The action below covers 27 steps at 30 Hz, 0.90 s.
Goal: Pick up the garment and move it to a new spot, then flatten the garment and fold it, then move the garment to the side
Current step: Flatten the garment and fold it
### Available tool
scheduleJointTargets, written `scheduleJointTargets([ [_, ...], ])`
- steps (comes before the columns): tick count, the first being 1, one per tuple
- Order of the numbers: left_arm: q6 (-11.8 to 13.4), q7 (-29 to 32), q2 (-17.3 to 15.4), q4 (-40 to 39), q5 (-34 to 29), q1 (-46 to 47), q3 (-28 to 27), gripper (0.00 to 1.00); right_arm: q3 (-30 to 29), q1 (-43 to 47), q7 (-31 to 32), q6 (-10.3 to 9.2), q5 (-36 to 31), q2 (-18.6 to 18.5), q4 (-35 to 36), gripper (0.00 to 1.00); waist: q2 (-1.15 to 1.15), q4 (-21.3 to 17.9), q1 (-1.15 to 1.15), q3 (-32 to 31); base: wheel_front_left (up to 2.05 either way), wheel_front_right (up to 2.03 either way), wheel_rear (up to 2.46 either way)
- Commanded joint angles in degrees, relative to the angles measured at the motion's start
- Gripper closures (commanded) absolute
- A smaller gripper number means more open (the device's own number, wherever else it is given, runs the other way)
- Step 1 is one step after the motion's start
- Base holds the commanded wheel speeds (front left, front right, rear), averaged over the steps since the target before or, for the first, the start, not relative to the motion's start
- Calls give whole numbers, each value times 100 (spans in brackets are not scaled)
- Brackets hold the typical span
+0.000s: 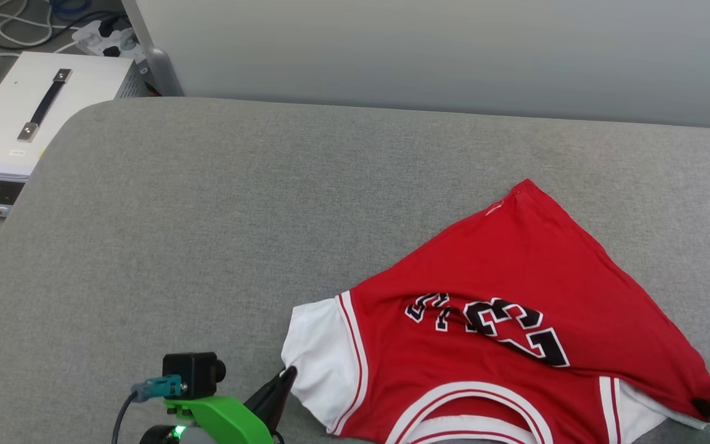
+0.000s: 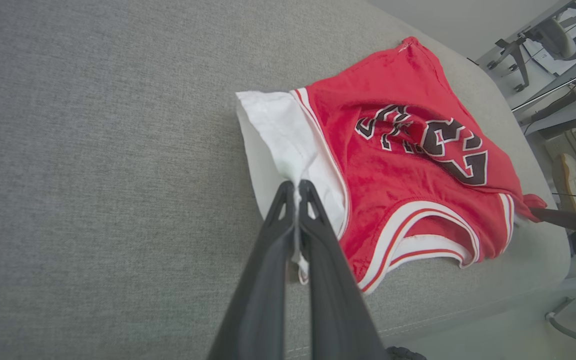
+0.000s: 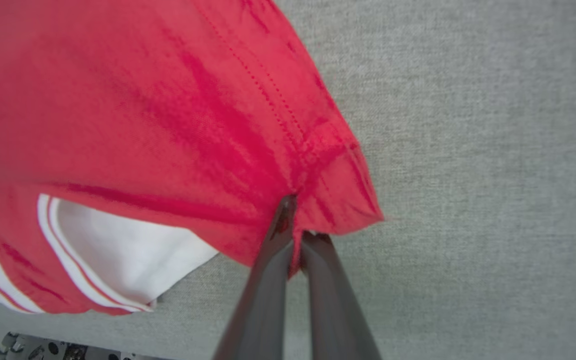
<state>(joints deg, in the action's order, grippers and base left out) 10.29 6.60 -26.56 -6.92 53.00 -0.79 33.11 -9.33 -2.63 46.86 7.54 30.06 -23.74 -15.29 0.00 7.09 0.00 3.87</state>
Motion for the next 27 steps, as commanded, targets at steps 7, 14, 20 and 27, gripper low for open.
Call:
scheduleJointTargets([
  [7, -103, -3, 14, 85, -34, 127, 42, 100, -90, 51, -51, -5, 106, 163, -51, 100, 0, 39, 0, 47, 0, 0, 0],
  [14, -91, -1, -39, 12, -56, 159, 25, 100, 262, -264, 102, -5, 268, 24, 624, 0, 0, 117, 0, 87, 0, 0, 0],
  [20, -87, 26, -40, -169, -175, 290, 97, 100, 561, -795, 607, -5, 223, -132, 1421, 0, 0, 317, 0, 326, 0, 0, 0],
  [27, -114, 35, 31, -393, -380, 568, 221, 100, 870, -1822, 1308, -5, 27, -240, 1744, 0, 0, 720, 0, 911, 0, 0, 0],
])
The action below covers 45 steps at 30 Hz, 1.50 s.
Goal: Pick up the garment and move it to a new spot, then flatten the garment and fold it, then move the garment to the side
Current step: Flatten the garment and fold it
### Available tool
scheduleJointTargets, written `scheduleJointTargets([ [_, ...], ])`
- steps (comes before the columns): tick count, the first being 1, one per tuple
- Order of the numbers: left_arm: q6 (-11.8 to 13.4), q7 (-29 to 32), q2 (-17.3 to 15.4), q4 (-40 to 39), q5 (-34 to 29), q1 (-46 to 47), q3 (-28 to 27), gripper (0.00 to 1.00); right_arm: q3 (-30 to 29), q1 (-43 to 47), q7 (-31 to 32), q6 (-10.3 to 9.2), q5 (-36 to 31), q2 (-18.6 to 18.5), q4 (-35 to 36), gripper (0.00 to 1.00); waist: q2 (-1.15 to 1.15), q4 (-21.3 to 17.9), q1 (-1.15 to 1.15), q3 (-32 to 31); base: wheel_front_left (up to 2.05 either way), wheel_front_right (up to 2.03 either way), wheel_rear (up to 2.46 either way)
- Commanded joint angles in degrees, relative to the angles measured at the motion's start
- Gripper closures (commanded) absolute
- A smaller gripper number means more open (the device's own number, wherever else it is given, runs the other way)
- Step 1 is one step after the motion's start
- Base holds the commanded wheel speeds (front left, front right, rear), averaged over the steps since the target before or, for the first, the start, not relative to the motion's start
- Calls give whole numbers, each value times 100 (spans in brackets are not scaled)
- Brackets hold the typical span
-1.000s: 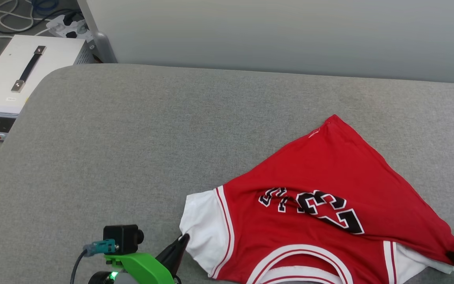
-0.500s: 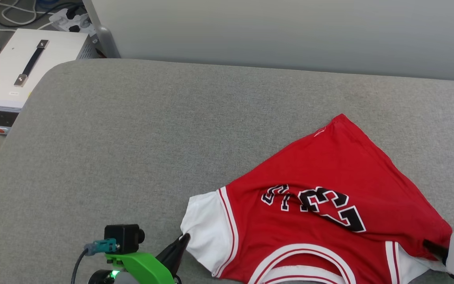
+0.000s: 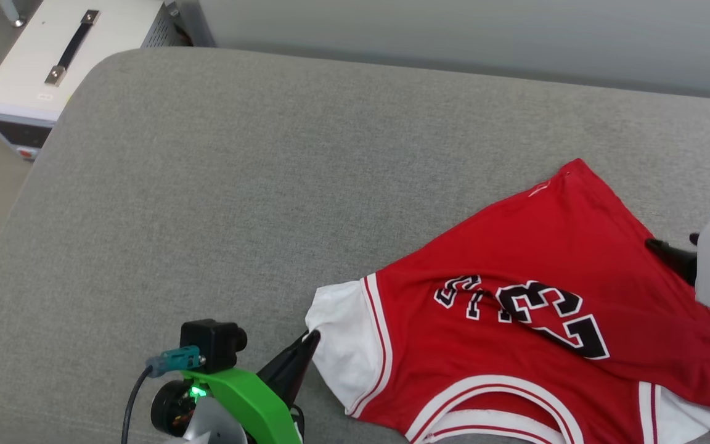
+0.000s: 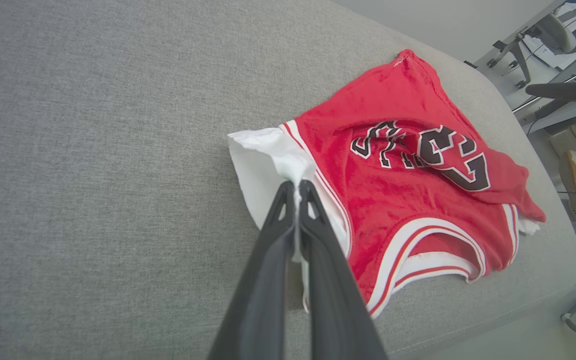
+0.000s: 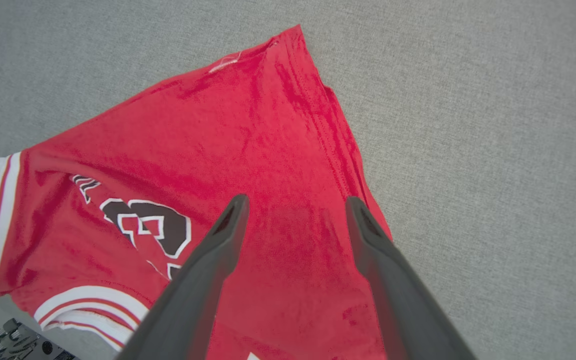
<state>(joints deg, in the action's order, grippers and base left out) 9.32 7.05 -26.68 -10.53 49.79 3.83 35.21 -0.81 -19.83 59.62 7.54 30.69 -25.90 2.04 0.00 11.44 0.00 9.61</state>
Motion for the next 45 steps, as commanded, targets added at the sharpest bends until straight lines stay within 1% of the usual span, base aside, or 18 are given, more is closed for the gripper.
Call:
scheduleJointTargets([
  [1, -21, -15, 59, -45, -94, 150, 29, 100, 50, -248, 103, -5, -71, -34, -35, 0, 0, 342, 0, 409, 0, 0, 0],
  [5, -66, -24, 164, -80, -208, 340, 132, 100, 137, -878, 378, -5, -217, -82, -382, 0, 0, 624, 0, 755, 0, 0, 0],
  [10, -135, -58, 305, -66, -279, 514, 234, 100, 302, -1537, 602, -5, -522, -227, -940, 0, 0, 939, 0, 1106, 0, 0, 0],
  [16, -227, -119, 462, -6, -327, 697, 323, 100, 466, -2099, 597, -5, -792, -378, -1531, 0, 0, 1223, 0, 1377, 0, 0, 0],
  [24, -311, -194, 594, 67, -340, 840, 380, 100, 663, -2378, 578, -5, -995, -540, -2040, 0, 0, 1433, 0, 1588, 0, 0, 0],
  [28, -330, -221, 635, 103, -334, 878, 393, 100, 848, -2305, 609, -5, -1009, -648, -2178, 0, 0, 1489, 0, 1641, 0, 0, 0],
  [33, -349, -240, 671, 152, -328, 908, 417, 100, 1066, -2131, 679, -5, -870, -748, -2277, 0, 0, 1537, 0, 1681, 0, 0, 0],
  [34, -350, -242, 675, 162, -326, 912, 419, 100, 1100, -2100, 705, -5, -842, -765, -2285, 18, 0, 1540, 0, 1681, 0, 0, 0],
  [35, -350, -245, 681, 174, -323, 917, 420, 100, 1142, -2067, 723, -5, -809, -787, -2284, 58, 0, 1545, 0, 1681, 0, 0, 0],
  [36, -350, -247, 684, 185, -320, 922, 419, 100, 1170, -2045, 720, -5, -786, -802, -2278, 87, 0, 1548, 0, 1676, 0, 0, 0],
  [37, -349, -249, 687, 202, -318, 927, 419, 100, 1202, -2021, 704, -5, -757, -818, -2272, 100, 0, 1550, 0, 1663, 0, 0, 0],
  [41, -335, -267, 684, 264, -307, 935, 398, 100, 1205, -2009, 446, -5, -679, -815, -2285, 100, 0, 1528, 0, 1569, 0, 0, 0],
  [45, -311, -307, 650, 310, -291, 922, 341, 100, 1051, -2133, 8, -5, -602, -681, -2352, 100, 0, 1446, 0, 1402, 0, 0, 0],
])
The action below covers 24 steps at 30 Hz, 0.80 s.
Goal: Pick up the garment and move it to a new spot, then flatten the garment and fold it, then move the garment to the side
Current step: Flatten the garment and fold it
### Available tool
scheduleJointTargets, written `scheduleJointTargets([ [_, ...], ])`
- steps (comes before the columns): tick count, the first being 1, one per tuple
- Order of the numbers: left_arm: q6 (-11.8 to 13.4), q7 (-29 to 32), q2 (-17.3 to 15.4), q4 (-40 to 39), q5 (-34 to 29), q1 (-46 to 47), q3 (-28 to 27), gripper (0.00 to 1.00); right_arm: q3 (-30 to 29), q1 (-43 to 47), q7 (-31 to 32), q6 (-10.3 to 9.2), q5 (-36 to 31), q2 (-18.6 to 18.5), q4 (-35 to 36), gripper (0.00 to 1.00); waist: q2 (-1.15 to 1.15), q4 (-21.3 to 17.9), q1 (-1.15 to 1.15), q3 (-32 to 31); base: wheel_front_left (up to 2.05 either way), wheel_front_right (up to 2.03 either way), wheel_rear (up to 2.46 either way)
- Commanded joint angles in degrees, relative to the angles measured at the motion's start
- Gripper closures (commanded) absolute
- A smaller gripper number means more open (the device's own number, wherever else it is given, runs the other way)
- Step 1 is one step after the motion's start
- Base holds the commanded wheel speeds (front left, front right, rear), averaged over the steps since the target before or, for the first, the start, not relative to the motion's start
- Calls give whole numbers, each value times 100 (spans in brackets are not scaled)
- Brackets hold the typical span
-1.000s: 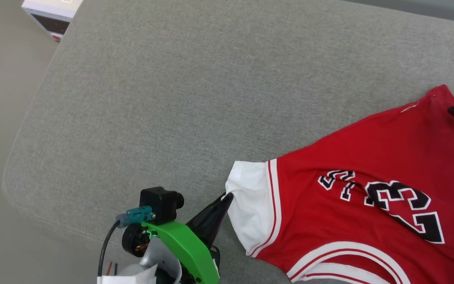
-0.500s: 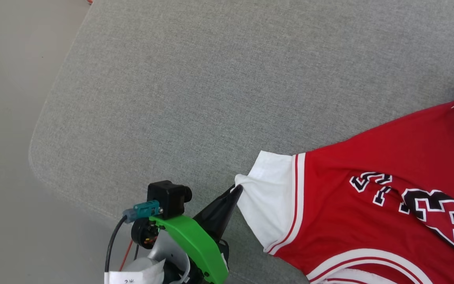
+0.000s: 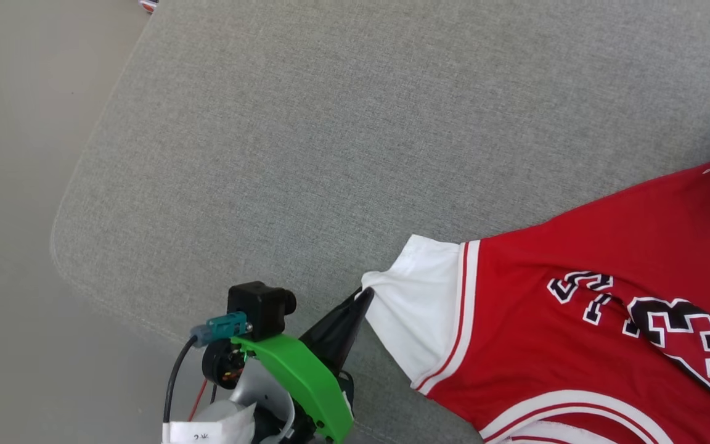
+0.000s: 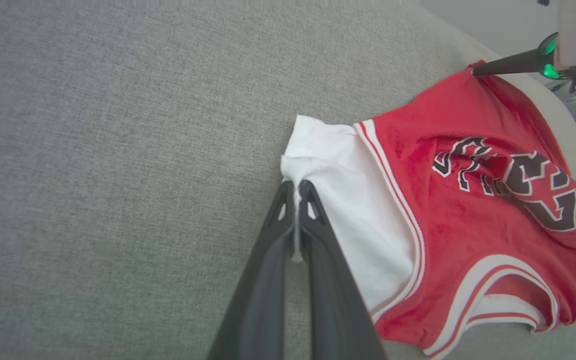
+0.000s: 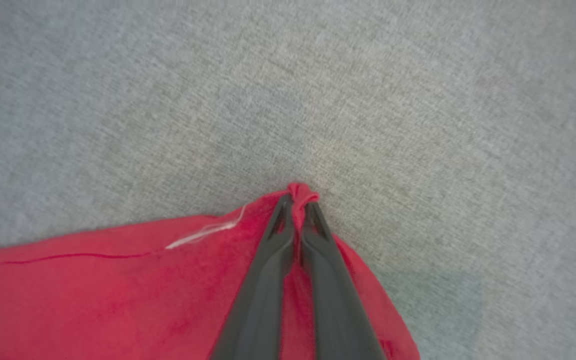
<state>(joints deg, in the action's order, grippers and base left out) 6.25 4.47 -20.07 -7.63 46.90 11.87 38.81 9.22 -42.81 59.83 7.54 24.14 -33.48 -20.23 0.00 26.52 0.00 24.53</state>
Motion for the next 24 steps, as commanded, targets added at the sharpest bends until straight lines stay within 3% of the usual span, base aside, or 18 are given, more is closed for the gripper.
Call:
scheduleJointTargets([
  [1, 8, -64, -19, 22, 13, 111, -48, 100, 35, 134, -93, -5, 78, 114, -142, 100, 0, -91, 0, -131, 0, 0, 0],
  [17, 382, -374, -455, -274, 51, 177, -842, 100, 402, -127, -1805, -5, 639, 225, -279, 100, 0, -854, 0, -1242, 0, 0, 0],
  [18, 459, -448, -533, -363, 25, 241, -1009, 100, 485, -120, -2118, -5, 779, 236, -243, 100, 0, -1042, 0, -1464, 0, 0, 0],
  [24, 624, -495, -759, -578, -47, 403, -1339, 100, 520, -24, -2638, -5, 907, 278, -135, 100, 0, -1384, 0, -1846, 0, 0, 0],
])
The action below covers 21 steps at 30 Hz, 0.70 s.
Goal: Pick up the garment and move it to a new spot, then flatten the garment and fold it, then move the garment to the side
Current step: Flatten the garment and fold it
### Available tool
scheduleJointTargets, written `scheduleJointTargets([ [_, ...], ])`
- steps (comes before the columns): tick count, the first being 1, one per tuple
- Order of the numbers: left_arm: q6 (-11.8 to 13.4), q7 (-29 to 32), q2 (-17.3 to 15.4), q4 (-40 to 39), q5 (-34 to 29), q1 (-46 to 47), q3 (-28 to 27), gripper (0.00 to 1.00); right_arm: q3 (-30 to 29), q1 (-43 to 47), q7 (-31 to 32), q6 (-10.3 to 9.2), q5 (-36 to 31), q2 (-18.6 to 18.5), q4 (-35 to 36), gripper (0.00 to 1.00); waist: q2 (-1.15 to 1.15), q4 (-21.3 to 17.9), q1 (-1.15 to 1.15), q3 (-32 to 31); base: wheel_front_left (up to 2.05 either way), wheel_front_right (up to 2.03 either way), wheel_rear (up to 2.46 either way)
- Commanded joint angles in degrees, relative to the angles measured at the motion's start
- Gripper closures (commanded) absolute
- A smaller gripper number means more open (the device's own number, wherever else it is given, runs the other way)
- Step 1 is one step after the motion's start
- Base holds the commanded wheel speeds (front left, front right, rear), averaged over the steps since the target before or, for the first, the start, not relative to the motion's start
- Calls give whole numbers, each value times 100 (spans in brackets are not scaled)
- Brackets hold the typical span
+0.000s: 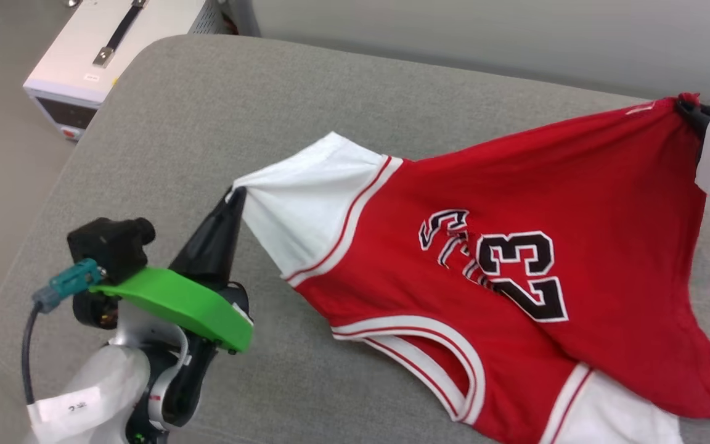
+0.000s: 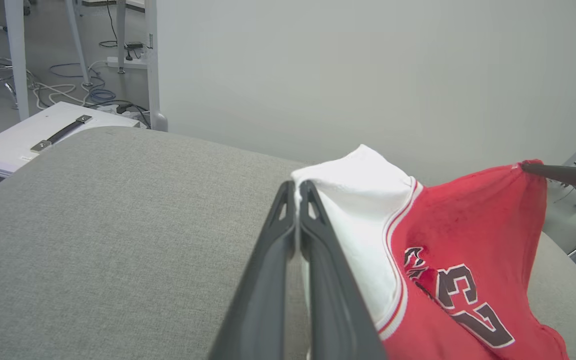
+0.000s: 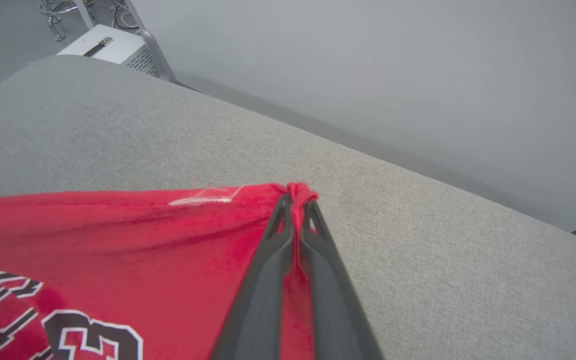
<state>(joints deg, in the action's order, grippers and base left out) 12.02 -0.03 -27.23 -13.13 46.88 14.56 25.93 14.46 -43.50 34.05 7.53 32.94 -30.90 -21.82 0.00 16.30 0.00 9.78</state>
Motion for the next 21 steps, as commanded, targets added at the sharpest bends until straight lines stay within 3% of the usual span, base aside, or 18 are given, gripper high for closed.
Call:
scheduleJointTargets([
  [1, 80, -48, -88, -80, -59, 175, -118, 100, -21, 77, -144, -4, 42, 30, 50, 100, 0, -417, 0, -434, 0, 0, 0],
  [11, 314, -76, -445, -546, -268, 701, -640, 100, -231, 385, -677, -4, 104, 107, 677, 100, 0, -910, 0, -880, 0, 0, 0],
  [21, 428, -130, -653, -831, -471, 1379, -1001, 100, -709, 756, -608, -4, -8, 184, 1744, 100, 0, -1298, 0, -1109, 0, 0, 0],
])
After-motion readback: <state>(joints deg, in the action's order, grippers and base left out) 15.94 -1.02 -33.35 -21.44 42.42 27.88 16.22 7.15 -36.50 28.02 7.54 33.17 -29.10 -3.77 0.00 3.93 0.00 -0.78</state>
